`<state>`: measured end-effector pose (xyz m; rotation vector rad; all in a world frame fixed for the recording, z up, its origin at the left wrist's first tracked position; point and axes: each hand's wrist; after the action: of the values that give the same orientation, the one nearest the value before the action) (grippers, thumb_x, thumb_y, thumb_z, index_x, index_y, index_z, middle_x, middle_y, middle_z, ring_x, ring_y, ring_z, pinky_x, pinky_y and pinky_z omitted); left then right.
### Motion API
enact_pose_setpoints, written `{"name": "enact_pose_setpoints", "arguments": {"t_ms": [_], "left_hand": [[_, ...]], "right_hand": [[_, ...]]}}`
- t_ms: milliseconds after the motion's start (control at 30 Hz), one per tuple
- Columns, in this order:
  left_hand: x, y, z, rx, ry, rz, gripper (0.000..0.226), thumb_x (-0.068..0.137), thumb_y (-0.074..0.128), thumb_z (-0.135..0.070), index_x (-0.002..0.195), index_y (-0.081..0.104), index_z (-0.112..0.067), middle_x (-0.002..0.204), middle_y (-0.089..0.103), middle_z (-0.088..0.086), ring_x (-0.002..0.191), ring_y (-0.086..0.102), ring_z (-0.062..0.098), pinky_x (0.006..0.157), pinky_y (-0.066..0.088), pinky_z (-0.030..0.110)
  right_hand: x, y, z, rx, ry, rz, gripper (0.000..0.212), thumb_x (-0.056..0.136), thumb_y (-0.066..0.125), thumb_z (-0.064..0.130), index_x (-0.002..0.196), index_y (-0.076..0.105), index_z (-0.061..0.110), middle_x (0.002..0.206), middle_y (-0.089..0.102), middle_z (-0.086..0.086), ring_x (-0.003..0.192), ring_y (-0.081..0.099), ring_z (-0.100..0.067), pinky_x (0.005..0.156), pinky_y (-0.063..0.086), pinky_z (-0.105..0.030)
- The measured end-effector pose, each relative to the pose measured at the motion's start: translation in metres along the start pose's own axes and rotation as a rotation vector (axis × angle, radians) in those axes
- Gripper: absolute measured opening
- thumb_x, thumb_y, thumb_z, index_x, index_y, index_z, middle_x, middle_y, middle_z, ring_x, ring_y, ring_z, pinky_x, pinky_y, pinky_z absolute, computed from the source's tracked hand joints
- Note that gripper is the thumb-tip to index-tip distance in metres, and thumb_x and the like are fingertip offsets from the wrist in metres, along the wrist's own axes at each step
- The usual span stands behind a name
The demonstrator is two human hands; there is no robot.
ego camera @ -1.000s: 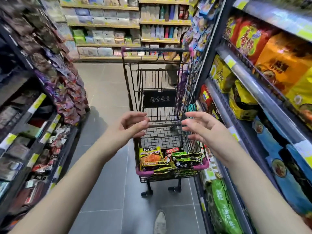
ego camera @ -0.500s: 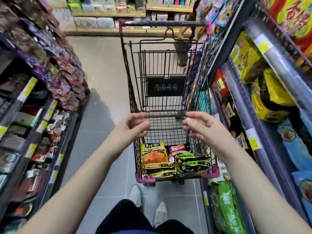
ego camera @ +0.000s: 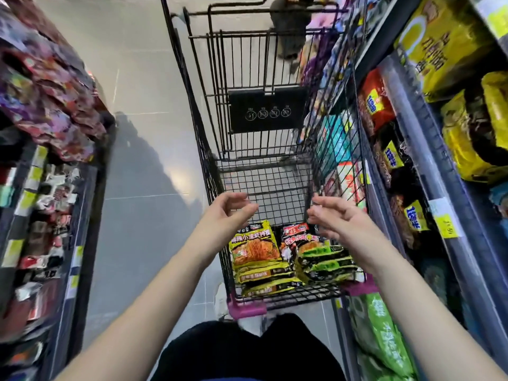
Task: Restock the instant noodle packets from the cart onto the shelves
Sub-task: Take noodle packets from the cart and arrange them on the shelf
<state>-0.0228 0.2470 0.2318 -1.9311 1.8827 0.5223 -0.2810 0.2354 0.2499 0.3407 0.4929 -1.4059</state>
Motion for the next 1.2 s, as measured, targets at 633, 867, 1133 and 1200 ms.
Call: {"name": "enact_pose_setpoints", "arguments": {"t_ms": [633,867,1133,1200], "left_hand": [[0.084,0.055,0.080,0.308,-0.470,-0.241,0.038,0.095,0.067,-0.033,0.121,0.044,-0.016,0.101,0.063,0.004,0.079,0.060,0.019,0.076,0.054,0.031],[0.095,0.045,0.097,0.265,-0.509,-0.300,0.043,0.097,0.064,-0.032,0.132,0.047,-0.015,0.099,0.061,-0.001,0.086,0.066,0.016,0.086,0.057,0.035],[0.092,0.033,0.082,0.276,-0.368,-0.261,0.028,0.099,0.059,-0.034,0.126,0.055,-0.029,0.120,0.063,-0.010,0.109,0.061,0.011,0.089,0.046,0.023],[0.092,0.028,0.080,0.210,-0.362,-0.255,0.022,0.100,0.059,-0.032,0.122,0.057,-0.030,0.116,0.064,-0.014,0.102,0.061,0.004,0.076,0.045,0.016]], "right_hand": [[0.129,0.018,-0.095,-0.268,0.254,0.126,0.038,0.087,0.079,0.037,0.120,0.065,0.024,0.115,0.072,0.004,0.103,0.068,-0.010,0.093,0.056,-0.031],[0.172,0.067,-0.137,-0.614,0.362,0.153,0.064,0.086,0.076,0.047,0.136,0.052,0.015,0.130,0.063,-0.003,0.114,0.060,-0.021,0.090,0.047,-0.031],[0.191,0.105,-0.176,-0.896,0.512,0.087,0.087,0.085,0.075,0.053,0.148,0.037,0.007,0.145,0.052,-0.016,0.130,0.055,-0.034,0.097,0.051,-0.039],[0.192,0.112,-0.181,-0.927,0.525,0.082,0.094,0.082,0.077,0.055,0.150,0.033,0.007,0.144,0.053,-0.015,0.129,0.057,-0.034,0.095,0.052,-0.040]]}}
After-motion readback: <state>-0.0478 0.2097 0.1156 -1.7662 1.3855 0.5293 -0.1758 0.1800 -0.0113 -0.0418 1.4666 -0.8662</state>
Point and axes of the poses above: each hand's wrist, its own x-axis towards the middle knuckle, its own y-axis out of the palm, z = x × y
